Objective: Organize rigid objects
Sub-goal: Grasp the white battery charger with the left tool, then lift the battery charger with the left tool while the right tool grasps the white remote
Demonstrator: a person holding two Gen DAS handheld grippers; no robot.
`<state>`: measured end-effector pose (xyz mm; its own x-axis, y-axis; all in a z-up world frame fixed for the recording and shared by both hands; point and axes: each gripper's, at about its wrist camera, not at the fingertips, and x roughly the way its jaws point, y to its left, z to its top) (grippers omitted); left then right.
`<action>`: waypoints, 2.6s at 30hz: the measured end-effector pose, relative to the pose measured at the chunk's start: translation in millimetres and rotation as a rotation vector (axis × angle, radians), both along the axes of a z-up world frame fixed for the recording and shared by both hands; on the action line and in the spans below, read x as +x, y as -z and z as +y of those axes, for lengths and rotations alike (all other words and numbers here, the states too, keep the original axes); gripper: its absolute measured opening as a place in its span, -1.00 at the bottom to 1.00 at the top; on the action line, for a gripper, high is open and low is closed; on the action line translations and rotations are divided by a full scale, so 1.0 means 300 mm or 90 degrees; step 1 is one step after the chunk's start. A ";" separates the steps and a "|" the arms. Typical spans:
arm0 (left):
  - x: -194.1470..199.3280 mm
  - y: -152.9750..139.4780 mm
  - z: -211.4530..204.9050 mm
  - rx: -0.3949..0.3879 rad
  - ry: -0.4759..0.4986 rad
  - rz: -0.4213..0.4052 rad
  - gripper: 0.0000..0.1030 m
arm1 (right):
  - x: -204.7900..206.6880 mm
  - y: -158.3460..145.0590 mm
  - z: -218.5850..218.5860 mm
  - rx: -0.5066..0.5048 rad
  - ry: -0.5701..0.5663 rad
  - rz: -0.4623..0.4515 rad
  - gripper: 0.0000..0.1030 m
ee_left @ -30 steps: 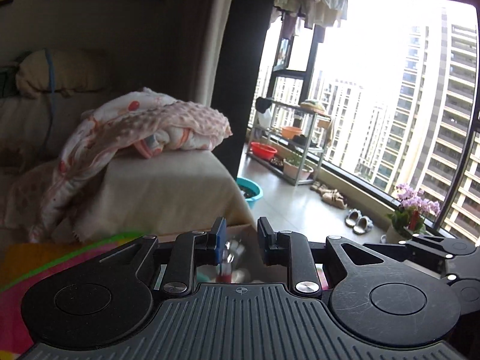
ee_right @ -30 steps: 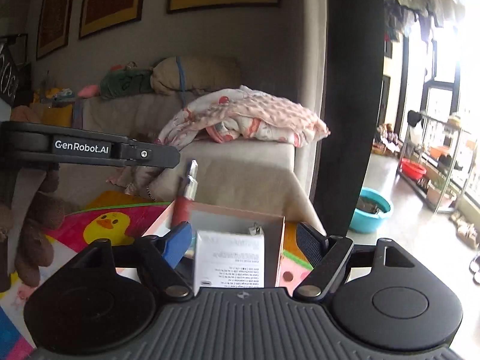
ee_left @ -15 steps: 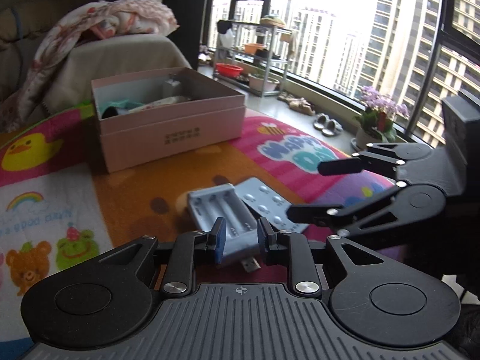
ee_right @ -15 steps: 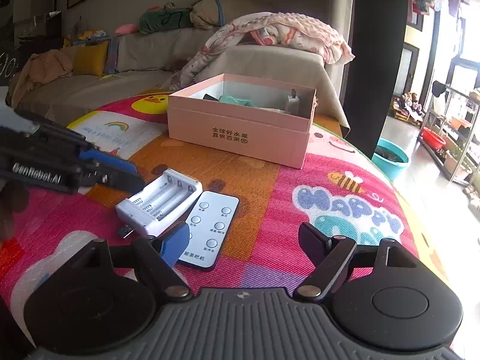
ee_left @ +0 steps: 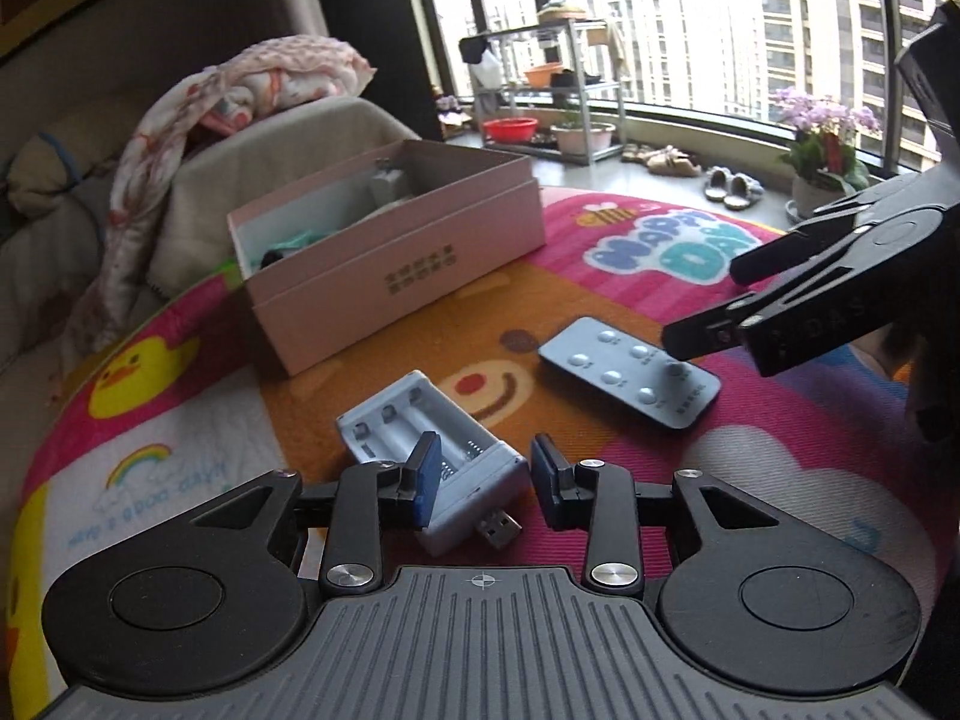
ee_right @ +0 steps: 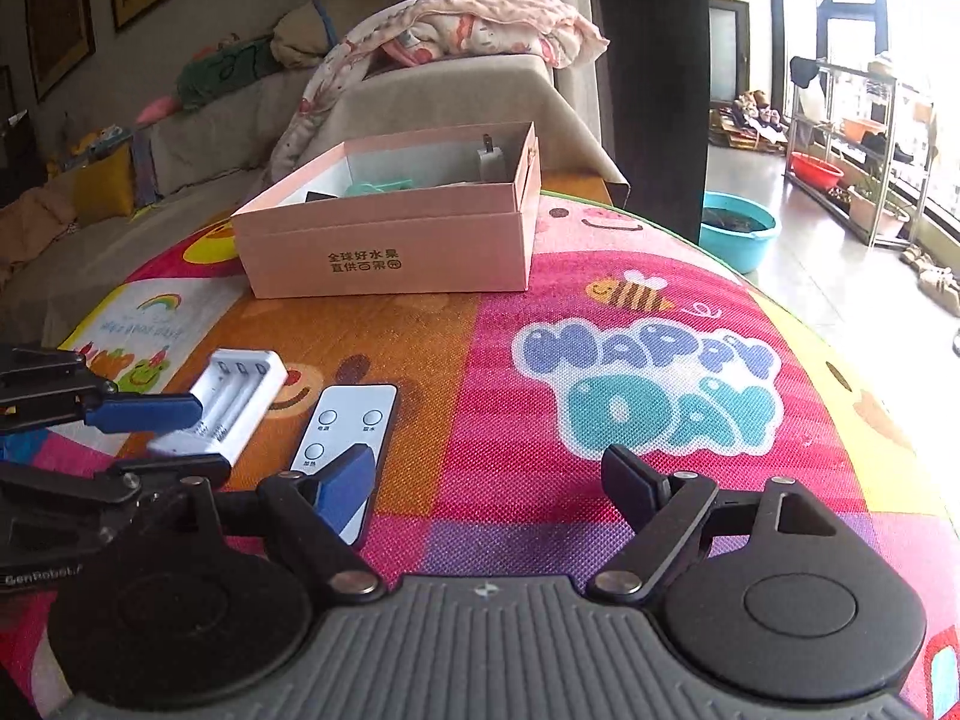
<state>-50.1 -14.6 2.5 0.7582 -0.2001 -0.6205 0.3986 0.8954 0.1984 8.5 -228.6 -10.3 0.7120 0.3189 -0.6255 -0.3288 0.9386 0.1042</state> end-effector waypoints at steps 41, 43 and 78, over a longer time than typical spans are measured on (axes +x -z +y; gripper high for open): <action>0.153 -0.015 0.134 -0.260 -0.135 0.132 0.26 | 0.009 0.000 0.013 -0.010 -0.002 0.003 0.72; 0.163 -0.010 0.087 -0.206 -0.123 0.111 0.26 | 0.010 0.000 0.013 -0.010 -0.002 0.004 0.72; 0.049 0.031 0.112 -0.167 -0.091 0.035 0.05 | 0.065 -0.034 0.003 -0.064 -0.003 0.011 0.77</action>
